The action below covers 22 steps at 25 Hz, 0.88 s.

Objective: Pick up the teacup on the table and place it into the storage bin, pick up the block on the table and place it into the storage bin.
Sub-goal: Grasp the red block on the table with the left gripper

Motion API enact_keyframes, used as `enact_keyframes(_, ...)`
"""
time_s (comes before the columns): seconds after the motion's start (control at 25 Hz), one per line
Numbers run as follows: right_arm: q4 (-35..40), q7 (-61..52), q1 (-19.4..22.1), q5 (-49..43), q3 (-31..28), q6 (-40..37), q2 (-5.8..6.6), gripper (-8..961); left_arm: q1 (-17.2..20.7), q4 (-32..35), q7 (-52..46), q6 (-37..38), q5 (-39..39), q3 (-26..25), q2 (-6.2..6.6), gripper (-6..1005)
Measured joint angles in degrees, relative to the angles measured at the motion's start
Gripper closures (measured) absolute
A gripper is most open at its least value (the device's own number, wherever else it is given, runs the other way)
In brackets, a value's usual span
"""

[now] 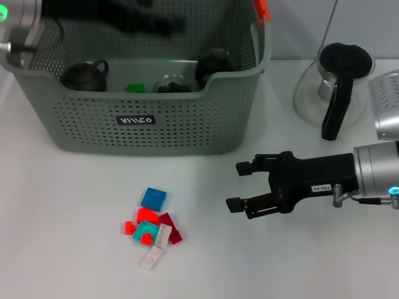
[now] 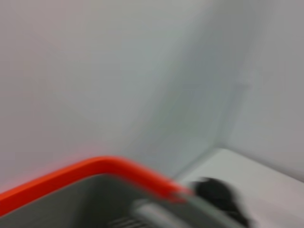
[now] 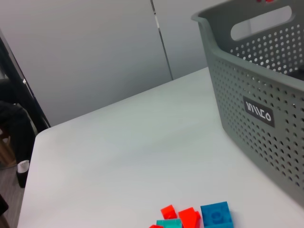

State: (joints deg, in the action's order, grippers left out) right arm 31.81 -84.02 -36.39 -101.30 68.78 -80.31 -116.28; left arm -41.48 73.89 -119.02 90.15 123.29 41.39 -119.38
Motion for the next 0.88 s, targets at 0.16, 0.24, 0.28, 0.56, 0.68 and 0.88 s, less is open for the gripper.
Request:
enact_keyframes(0.16,0.0,0.0,0.0,0.0,0.0,-0.1,0.0,24,3.9,6.4,10.3,16.3,-5.4,0.7,-1.67,108)
enact_keyframes(0.24,0.0,0.0,0.0,0.0,0.0,-0.1,0.01,24,5.7,8.1,13.5,22.2,-5.7,2.4,-1.82,73)
enact_keyframes(0.28,0.0,0.0,0.1,0.0,-0.1,-0.1,0.0,24,6.8,8.8,14.9,24.1,-5.6,4.0,-1.75,55)
enact_keyframes(0.56,0.0,0.0,0.4,0.0,-0.6,-0.1,0.0,23,12.4,10.8,22.5,24.8,6.3,13.0,-3.24,43)
enact_keyframes(0.68,-0.1,-0.1,0.5,0.0,-0.6,-0.1,0.01,23,12.8,9.7,22.6,20.0,15.5,16.1,-4.36,47)
enact_keyframes(0.88,-0.1,-1.1,0.6,-0.3,-0.7,-0.1,0.11,24,12.9,7.8,16.1,11.0,25.8,24.7,-5.02,54)
